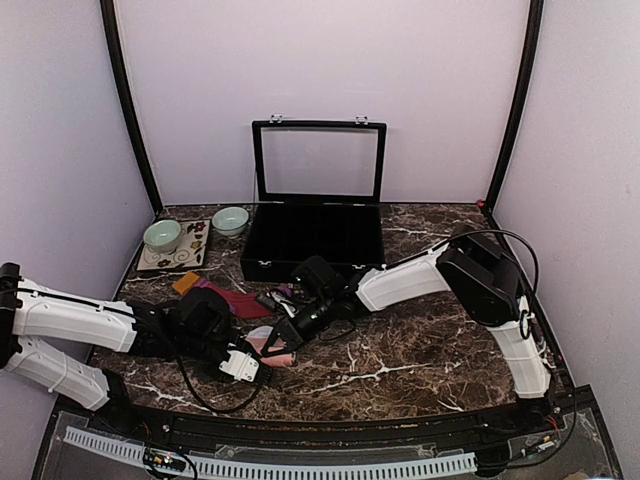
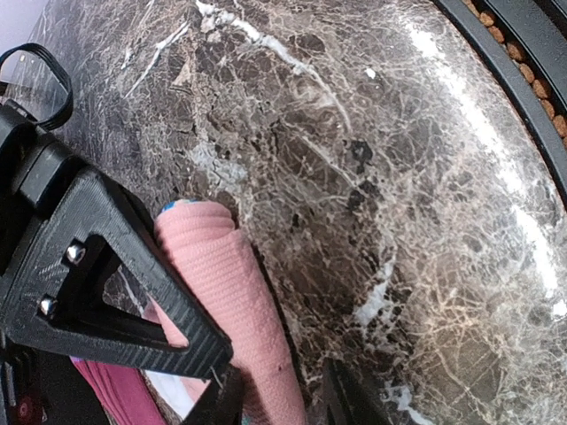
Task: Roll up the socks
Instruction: Roll the sock at the center of the board.
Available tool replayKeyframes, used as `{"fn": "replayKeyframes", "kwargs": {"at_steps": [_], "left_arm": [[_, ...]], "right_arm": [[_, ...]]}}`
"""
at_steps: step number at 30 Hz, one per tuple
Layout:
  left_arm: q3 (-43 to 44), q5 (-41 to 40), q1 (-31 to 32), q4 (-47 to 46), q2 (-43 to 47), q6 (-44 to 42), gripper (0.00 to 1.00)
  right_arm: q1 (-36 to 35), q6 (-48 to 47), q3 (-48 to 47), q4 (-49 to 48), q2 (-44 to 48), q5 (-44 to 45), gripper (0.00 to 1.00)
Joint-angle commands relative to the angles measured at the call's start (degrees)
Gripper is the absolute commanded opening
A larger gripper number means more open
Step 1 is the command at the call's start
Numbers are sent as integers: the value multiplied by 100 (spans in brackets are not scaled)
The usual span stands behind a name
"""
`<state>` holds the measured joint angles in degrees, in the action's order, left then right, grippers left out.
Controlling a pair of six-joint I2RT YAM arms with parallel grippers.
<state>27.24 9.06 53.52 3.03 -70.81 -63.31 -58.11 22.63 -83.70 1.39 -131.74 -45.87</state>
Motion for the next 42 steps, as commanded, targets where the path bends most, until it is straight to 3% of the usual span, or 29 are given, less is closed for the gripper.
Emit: {"fn": "replayKeyframes", "kwargs": {"at_steps": [1, 10, 19, 31, 42], "left_arm": [[267, 131, 18, 393, -123, 81, 34], [179, 160, 18, 768, -160, -23, 35], [461, -648, -29, 482, -571, 429, 37], [-28, -377, -52, 1021, 1073, 454, 41], [392, -263, -43, 871, 134, 511, 39]], "right_arm": [[-78, 127, 741, 2231, -965, 852, 0], [-69, 136, 901, 2102, -940, 825, 0], [-39, 321, 1016, 1891, -894, 834, 0], [-7, 658, 1355, 1399, -895, 844, 0], [36, 946, 1402, 1185, -843, 837, 0]]}}
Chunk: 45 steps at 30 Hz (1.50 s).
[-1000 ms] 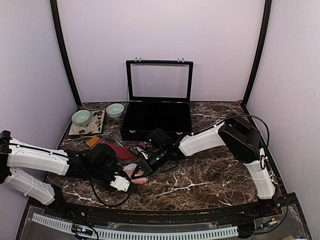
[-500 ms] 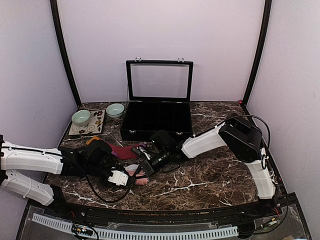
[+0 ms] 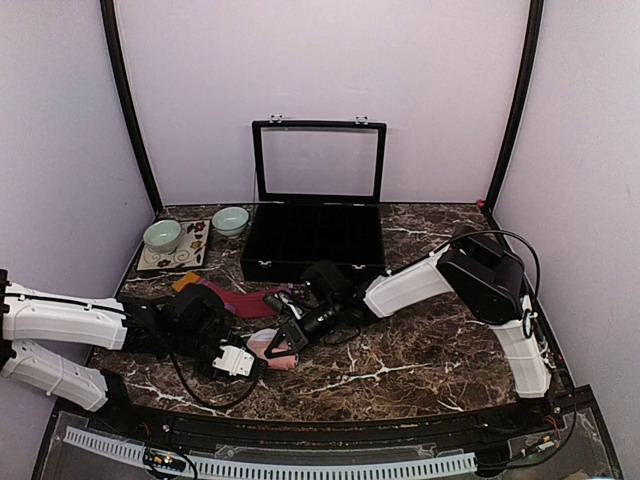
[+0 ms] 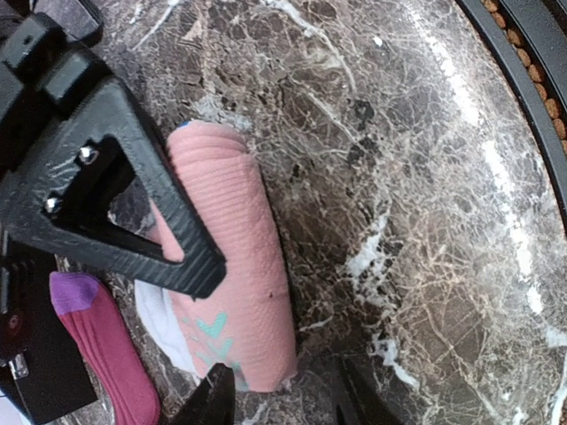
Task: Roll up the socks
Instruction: Roll the sock at the center of the board.
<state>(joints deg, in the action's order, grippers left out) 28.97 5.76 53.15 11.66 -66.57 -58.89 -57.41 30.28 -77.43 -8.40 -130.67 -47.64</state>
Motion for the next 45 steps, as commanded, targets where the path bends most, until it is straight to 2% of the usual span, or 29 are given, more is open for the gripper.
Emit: {"fn": "replayKeyframes", "kwargs": {"at_steps": [1, 5, 11, 16, 21, 24, 27, 31, 33, 35, 36, 37, 38, 45], "left_arm": [[205, 41, -13, -100, -318, 77, 38], [-77, 154, -15, -570, -161, -85, 38], [165, 13, -6, -588, -378, 99, 36], [111, 282, -2, -584, -307, -16, 40], [389, 123, 12, -637, -900, 82, 38], [496, 290, 16, -562, -1094, -37, 38], [661, 316, 20, -500, -1252, -39, 31], [634, 222, 20, -366, -1336, 22, 14], [439, 243, 20, -392, -1264, 23, 9], [336, 307, 20, -342, -1264, 28, 10], [334, 344, 13, -283, -1315, 27, 11], [352, 362, 7, -202, -1404, 35, 13], [392, 364, -14, -103, -1509, 43, 13], [995, 604, -493, 526, -2417, 185, 17]], "right_arm": [[-29, 233, 804, 2122, -951, 1013, 0], [-17, 302, 847, 2130, -952, 980, 0], [27, 264, 838, 2169, -939, 889, 0], [38, 257, 767, 2185, -966, 848, 0], [45, 325, 816, 2126, -909, 828, 0], [53, 367, 876, 2066, -881, 831, 0], [61, 449, 916, 1964, -866, 836, 0], [70, 664, 1070, 1653, -799, 853, 0], [79, 704, 1106, 1563, -729, 981, 6], [97, 771, 1340, 1412, -631, 1076, 13], [98, 825, 1400, 1332, -566, 1132, 31], [98, 870, 1430, 1305, -517, 1222, 84], [98, 908, 1452, 1260, -484, 1278, 97], [97, 1141, 1667, 832, -287, 1381, 99]]}}
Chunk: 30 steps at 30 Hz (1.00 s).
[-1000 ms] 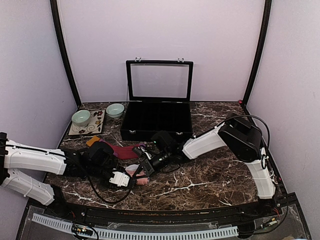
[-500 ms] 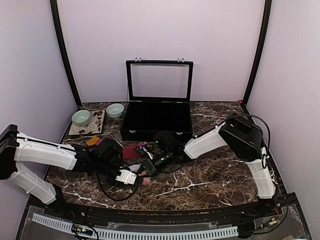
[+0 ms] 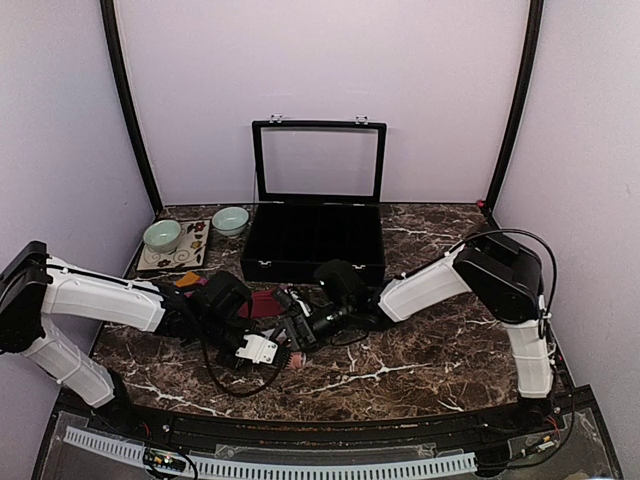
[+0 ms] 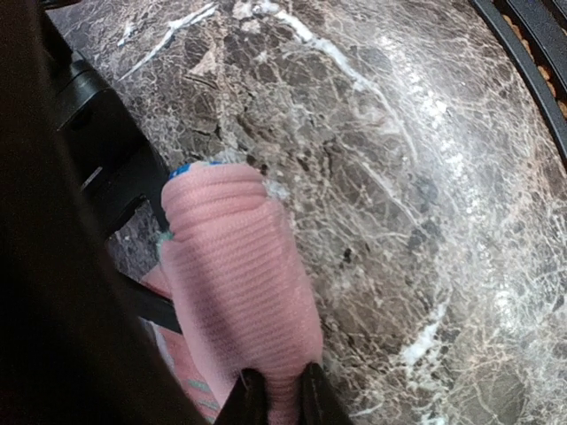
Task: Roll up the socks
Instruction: Roll the sock at the center of the board.
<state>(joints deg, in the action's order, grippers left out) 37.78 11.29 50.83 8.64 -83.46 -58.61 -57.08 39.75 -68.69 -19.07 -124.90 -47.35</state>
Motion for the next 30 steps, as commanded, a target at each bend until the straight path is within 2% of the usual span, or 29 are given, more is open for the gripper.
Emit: {"fn": "replayKeyframes", "kwargs": {"at_steps": [1, 10, 19, 25, 30], "left_arm": [[209, 162, -343, 892, -811, 202, 17], [799, 708, -708, 1515, -1475, 577, 19], [1629, 1125, -873, 2505, -2446, 641, 18], [2074, 1115, -914, 2911, -2893, 632, 18], [2407, 1206, -963, 3273, -3247, 657, 17]], "right_arm": [[80, 247, 908, 1814, -805, 1377, 99], [188, 603, 2357, 699, 86, 1968, 99], [197, 156, 2887, 575, 694, 2556, 99], [137, -174, 2974, 1224, 1205, 3483, 99], [-63, -178, 3655, 965, 2454, 4704, 99]]}}
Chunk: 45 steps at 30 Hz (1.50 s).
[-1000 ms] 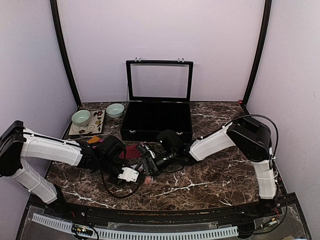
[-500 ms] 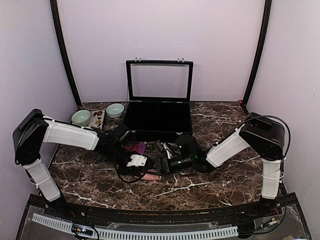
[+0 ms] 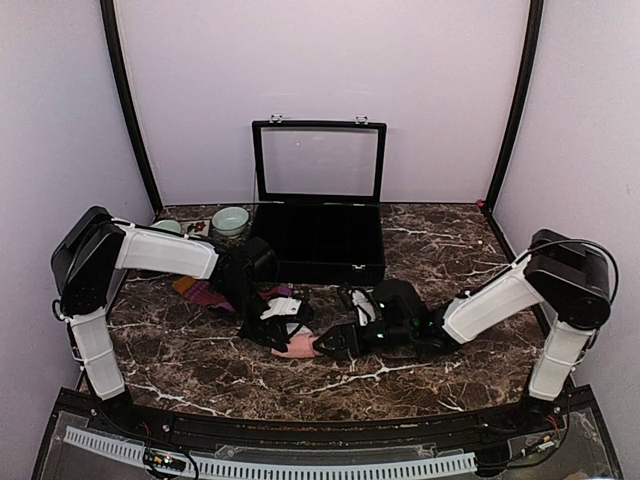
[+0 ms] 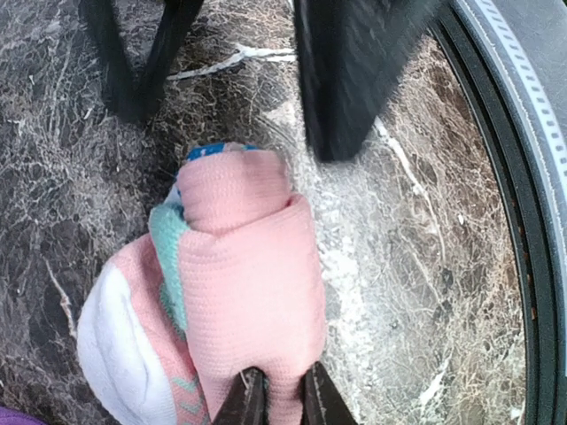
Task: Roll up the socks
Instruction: Roll the sock at the center of the board.
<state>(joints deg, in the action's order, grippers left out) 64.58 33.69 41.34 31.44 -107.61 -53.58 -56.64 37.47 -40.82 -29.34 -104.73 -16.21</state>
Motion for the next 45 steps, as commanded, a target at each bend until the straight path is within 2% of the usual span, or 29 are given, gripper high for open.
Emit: {"fn": "replayKeyframes", "kwargs": {"at_steps": [1, 5, 7, 9, 15, 18, 20, 26, 30, 36, 39, 45], "left_arm": [[-275, -1079, -18, 968, -858, 180, 17], [-273, -1257, -29, 885, -953, 248, 17], [-243, -1327, -32, 855, -984, 296, 17], [-186, -1377, -33, 868, -1010, 335, 17], [-74, -1501, -54, 933, -1111, 440, 17], [-7, -1581, -65, 1000, -1209, 470, 16], [46, -1617, -74, 1041, -1255, 468, 16], [242, -1622, -123, 1139, -1332, 462, 16], [257, -1607, -150, 1166, -1377, 455, 15], [272, -1441, -203, 1383, -1522, 223, 16], [459, -1356, -262, 1569, -1731, 136, 16], [637, -1398, -349, 1781, -1945, -15, 16]], "right_arm": [[-200, 46, 1008, 1953, 820, 2113, 99], [-364, 388, 1654, 1545, 2378, 3860, 99], [-305, 496, 1458, 2159, 2775, 4893, 99], [-286, 369, 1232, 2266, 3082, 5185, 99], [-295, -91, 1670, 1016, 3292, 4101, 99], [-469, -1197, 2229, -478, 3131, 3239, 99], [-797, -2072, 2426, -1330, 2978, 3128, 99], [-1137, -3282, 1080, 49, 2160, 2964, 97], [-1238, -3499, 727, 13, 1828, 2711, 86], [-1938, -4802, -124, 536, 1071, 2381, 85], [-2196, -5460, -520, 908, 693, 2509, 84], [-2200, -6191, -825, 921, 286, 2678, 83]]}}
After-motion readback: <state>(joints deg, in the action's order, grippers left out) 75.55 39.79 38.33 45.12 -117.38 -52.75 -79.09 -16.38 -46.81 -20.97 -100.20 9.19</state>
